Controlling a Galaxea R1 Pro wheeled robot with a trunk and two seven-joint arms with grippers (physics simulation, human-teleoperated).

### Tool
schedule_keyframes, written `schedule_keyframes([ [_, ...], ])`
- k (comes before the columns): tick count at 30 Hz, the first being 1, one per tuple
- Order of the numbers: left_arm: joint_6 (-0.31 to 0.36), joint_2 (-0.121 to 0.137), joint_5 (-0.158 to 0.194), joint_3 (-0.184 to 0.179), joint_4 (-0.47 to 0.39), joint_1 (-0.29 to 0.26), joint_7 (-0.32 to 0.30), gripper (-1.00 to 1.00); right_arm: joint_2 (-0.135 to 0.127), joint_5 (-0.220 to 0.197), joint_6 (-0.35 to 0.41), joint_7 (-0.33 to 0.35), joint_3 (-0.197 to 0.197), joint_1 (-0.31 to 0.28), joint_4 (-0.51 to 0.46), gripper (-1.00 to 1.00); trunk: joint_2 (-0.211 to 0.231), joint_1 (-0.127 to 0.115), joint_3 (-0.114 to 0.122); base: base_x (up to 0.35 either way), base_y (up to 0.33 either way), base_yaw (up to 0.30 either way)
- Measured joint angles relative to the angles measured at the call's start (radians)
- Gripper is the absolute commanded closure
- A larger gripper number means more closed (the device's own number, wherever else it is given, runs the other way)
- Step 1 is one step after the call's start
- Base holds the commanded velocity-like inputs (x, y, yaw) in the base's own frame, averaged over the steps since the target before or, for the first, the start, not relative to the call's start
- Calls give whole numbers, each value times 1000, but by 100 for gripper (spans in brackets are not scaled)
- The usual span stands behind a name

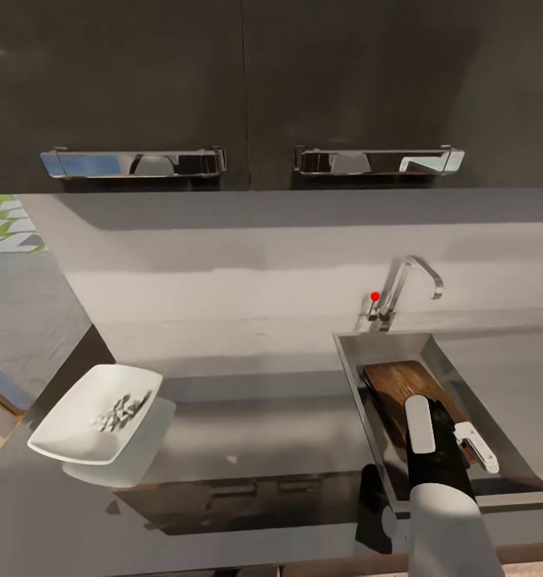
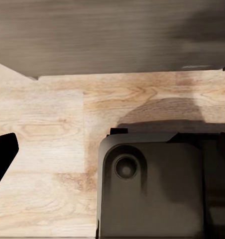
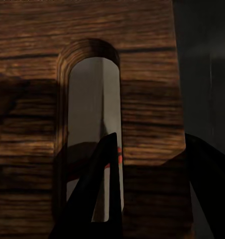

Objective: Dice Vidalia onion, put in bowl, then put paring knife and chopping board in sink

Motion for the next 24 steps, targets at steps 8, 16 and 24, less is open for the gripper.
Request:
schedule_keyframes([
  [8,0,0,0,0,1,0,0,-100,0,-1,1,-1,0,0,-1,100,0,0,0,0,0,0],
  [16,0,0,0,0,1,0,0,-100,0,-1,3,-1,1,0,0,-100,0,0,0,0,0,0],
  [24,0,0,0,0,1,0,0,-100,0,-1,3,-1,0,0,-1,-100,0,0,0,0,0,0],
])
